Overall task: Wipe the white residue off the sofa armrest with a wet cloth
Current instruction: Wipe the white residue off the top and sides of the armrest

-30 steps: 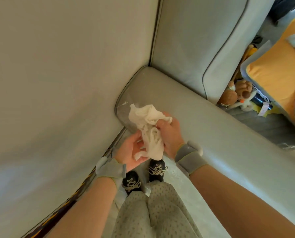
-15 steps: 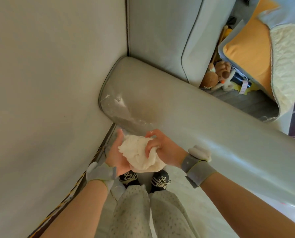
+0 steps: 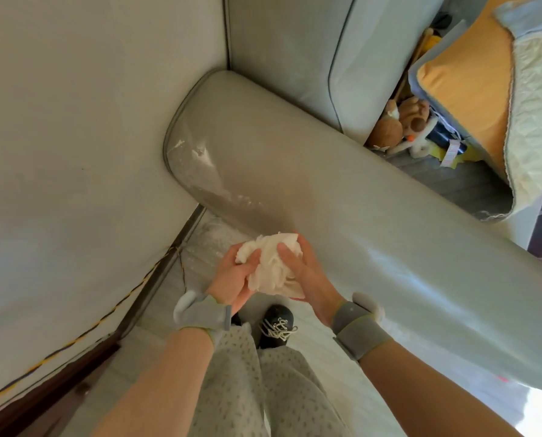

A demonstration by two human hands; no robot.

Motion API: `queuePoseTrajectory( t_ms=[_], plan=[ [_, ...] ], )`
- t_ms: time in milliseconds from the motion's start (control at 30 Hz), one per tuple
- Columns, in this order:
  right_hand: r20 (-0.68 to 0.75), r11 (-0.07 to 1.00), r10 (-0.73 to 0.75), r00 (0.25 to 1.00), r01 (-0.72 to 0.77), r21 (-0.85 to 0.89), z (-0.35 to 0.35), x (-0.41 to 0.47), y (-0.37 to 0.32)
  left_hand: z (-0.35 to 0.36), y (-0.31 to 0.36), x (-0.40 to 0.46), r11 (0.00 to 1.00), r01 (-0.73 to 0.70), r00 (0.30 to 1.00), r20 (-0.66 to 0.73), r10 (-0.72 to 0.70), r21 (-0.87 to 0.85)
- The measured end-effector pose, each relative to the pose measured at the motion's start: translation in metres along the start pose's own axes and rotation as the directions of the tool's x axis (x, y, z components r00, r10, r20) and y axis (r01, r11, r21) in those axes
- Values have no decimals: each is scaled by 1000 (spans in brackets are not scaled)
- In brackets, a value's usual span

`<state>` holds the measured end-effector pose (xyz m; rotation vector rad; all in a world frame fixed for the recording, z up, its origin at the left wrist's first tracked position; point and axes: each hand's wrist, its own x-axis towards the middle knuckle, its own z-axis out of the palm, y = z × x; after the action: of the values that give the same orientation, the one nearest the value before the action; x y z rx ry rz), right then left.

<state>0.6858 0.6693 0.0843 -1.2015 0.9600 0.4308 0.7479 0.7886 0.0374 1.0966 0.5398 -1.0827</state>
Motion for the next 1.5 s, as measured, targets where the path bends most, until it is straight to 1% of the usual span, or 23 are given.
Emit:
queuePoseTrajectory(
  t_ms=[100,167,200,233,300,367,433,467,500,567,600,700,733,800,833,900,967,1067,1133,1200,1300,1400,1500],
  plan=[
    [-2,996,87,996,-87,11,-15,-9,6,11,-17,-1,991,-54,996,-68,62,118],
    [-88,995,98,991,-97,18,-29,-11,17,16,-27,4,972,-44,994,-91,67,230],
    [-154,997,75,985,-77,-7,-35,-13,22,19,-31,5,958,-26,996,-73,49,286],
    [-221,997,37,975,-49,-51,-41,-14,27,25,-34,7,944,2,999,-40,12,329],
    [-344,980,-53,937,-18,-200,-50,-18,31,31,-37,11,927,90,995,1,-97,364],
    [-461,917,-143,876,-57,-394,-57,-20,30,33,-35,15,906,162,985,-3,-175,391],
    [-517,821,-209,830,-138,-553,-54,-22,28,28,-27,17,895,180,983,-52,-174,407],
    [-542,804,-234,807,-153,-575,-50,-21,27,23,-22,20,895,187,982,-89,-164,405],
    [-566,821,-250,785,-138,-554,-45,-18,26,16,-16,22,900,191,980,-136,-149,391],
    [-619,903,-265,739,-34,-428,-31,-4,22,1,2,28,913,190,968,-226,-112,361],
    [-649,929,-260,715,1,-371,-23,5,17,-8,12,31,917,187,963,-249,-101,352],
    [-752,966,-218,622,28,-257,4,35,6,-29,42,38,926,209,963,-230,-139,316],
    [-776,970,-217,592,39,-242,14,43,4,-36,51,40,928,213,962,-231,-145,305],
    [-791,965,-241,562,50,-258,35,57,3,-50,65,44,939,194,957,-266,-117,283],
    [-787,959,-257,561,51,-277,45,63,3,-57,71,46,945,188,955,-275,-112,269],
    [-743,938,-311,593,66,-340,67,76,-2,-66,81,48,954,171,961,-256,-106,245],
    [-656,893,-398,641,107,-437,88,87,-10,-71,88,53,964,151,959,-269,-89,220],
    [-554,827,-481,680,143,-543,108,93,-19,-69,99,56,963,91,953,-304,-10,252],
    [-532,809,-490,690,133,-573,107,85,-17,-66,104,54,955,54,947,-319,44,290],
    [-552,815,-489,676,128,-565,96,68,-9,-64,108,54,939,9,944,-312,105,344],
    [-649,865,-440,620,100,-491,73,38,7,-63,113,57,941,-7,947,-300,114,337],
    [-745,928,-309,591,17,-372,45,14,25,-60,112,58,941,-4,956,-275,103,337],
    [-810,970,-170,562,-52,-239,28,3,39,-62,106,61,934,31,962,-264,68,356]
  ],
)
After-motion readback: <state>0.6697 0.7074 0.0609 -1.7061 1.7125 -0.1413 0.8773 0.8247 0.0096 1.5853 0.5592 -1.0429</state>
